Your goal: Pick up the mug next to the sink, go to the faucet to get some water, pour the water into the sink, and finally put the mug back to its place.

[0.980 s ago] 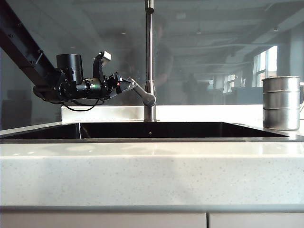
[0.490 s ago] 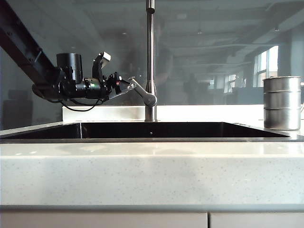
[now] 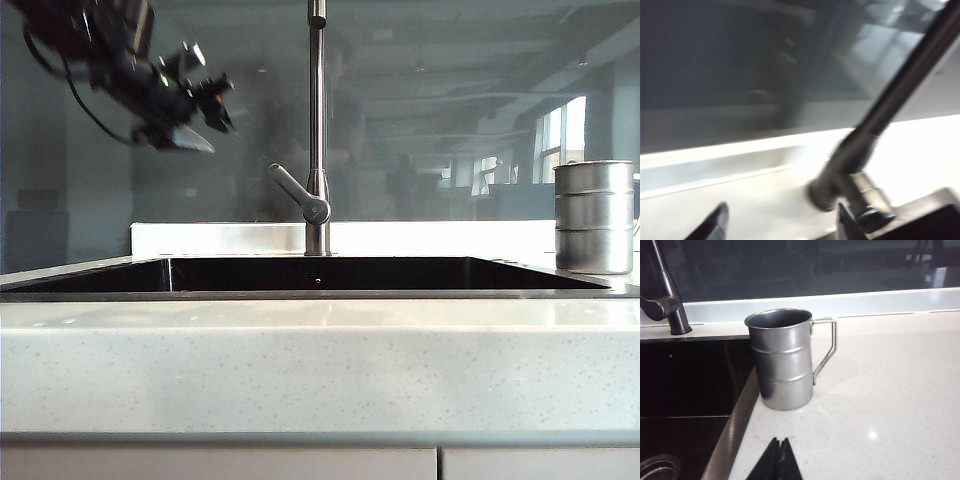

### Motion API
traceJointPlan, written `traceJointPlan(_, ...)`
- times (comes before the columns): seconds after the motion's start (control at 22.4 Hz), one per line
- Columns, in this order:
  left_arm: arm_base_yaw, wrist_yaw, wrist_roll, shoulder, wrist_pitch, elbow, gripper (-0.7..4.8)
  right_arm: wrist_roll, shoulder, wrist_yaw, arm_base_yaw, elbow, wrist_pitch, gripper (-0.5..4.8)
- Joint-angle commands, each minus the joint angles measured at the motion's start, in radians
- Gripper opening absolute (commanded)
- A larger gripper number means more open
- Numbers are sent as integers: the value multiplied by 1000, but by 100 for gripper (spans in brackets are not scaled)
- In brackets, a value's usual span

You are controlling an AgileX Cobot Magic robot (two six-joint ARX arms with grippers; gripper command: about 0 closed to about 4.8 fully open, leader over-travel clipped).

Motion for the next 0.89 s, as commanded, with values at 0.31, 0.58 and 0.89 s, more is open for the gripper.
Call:
traceJointPlan(0.31,-1,-154,92,-290,-227,5,268,-3,-2,2,0,-2,18,-5)
traceJointPlan(0.58,-1,-159,92,-527,-228,5,268,-3,-2,2,0,-2,18,-5)
traceJointPlan(0.89,-1,-224,196,-782,-457,5,-6,-3,-2,2,0,-2,18,-5)
